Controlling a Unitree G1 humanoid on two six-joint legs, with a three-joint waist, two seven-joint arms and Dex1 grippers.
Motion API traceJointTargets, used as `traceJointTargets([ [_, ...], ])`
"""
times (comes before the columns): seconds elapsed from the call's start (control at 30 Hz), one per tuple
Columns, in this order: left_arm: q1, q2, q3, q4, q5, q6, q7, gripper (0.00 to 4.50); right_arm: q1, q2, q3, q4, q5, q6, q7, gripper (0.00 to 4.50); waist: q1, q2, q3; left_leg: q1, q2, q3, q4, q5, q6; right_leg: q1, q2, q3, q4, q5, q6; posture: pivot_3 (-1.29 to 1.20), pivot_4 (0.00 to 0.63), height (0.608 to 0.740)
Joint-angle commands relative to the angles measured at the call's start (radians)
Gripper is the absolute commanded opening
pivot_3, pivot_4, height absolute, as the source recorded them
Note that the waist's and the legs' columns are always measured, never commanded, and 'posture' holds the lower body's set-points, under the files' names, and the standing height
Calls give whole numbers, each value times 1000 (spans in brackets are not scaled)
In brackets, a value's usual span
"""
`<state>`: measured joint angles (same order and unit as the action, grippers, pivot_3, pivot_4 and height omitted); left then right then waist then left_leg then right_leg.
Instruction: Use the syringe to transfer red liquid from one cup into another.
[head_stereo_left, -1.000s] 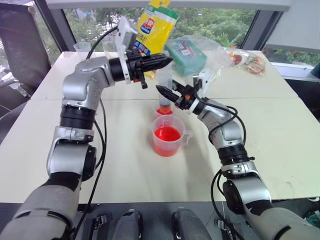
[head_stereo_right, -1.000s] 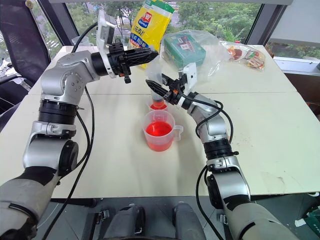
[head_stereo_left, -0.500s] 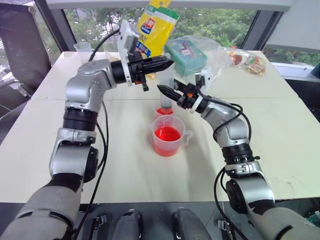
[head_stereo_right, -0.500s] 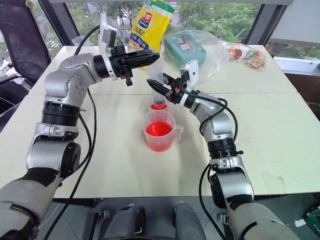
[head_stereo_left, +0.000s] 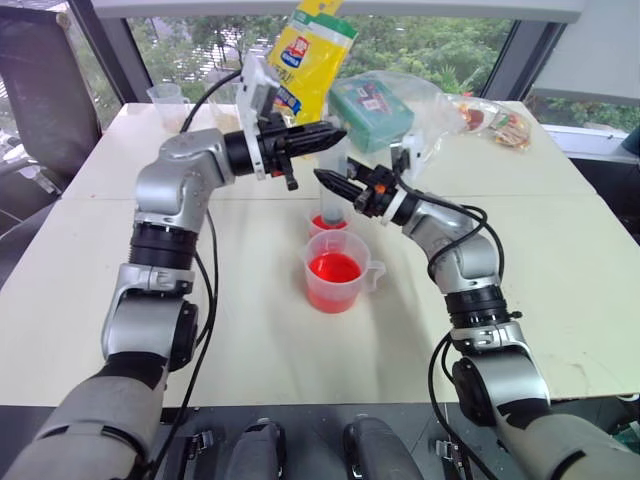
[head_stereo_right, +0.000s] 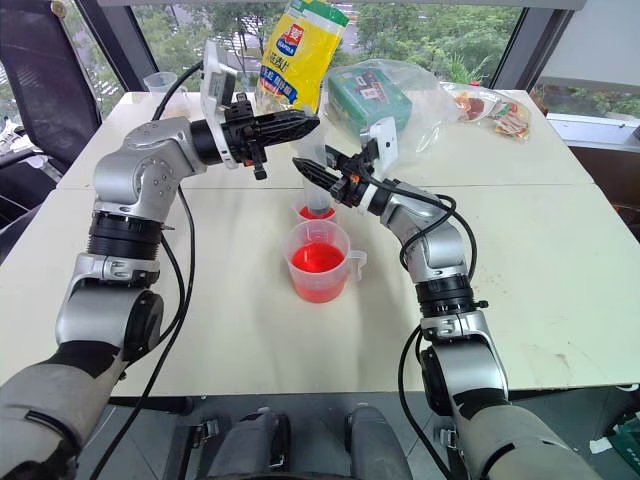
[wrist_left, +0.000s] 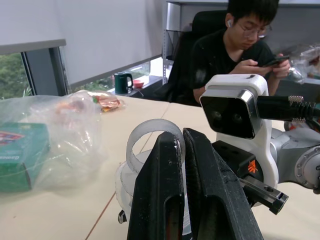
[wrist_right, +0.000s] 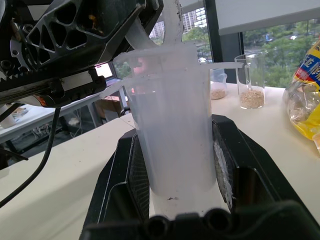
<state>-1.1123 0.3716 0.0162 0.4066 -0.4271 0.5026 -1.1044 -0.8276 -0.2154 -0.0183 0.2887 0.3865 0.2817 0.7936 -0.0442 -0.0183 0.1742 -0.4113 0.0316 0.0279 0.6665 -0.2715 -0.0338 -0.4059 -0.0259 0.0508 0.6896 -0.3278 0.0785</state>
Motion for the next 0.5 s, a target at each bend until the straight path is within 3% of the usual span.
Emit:
traceJointTargets([
  [0.03,34,-11,-61,-13,22,43,-12,41,-100,17,-48,-107,67,-35,-3,1365,0,0,0,0,0,0,0,0,0,0,0,0,0,0,0,0,150,740],
  [0.17,32,11,-43,-38,15,59,-1,41,-91,19,-40,-99,59,-39,2,1365,0,0,0,0,0,0,0,0,0,0,0,0,0,0,0,0,150,740],
  [0.27,28,33,-22,-57,5,76,9,942,-86,21,-36,-96,55,-38,5,1365,0,0,0,0,0,0,0,0,0,0,0,0,0,0,0,0,150,740],
  [0.5,38,114,34,-150,-42,133,11,4329,-90,23,-29,-91,54,-32,7,1365,-2,0,0,0,0,0,0,0,0,0,0,0,0,0,0,0,150,740],
])
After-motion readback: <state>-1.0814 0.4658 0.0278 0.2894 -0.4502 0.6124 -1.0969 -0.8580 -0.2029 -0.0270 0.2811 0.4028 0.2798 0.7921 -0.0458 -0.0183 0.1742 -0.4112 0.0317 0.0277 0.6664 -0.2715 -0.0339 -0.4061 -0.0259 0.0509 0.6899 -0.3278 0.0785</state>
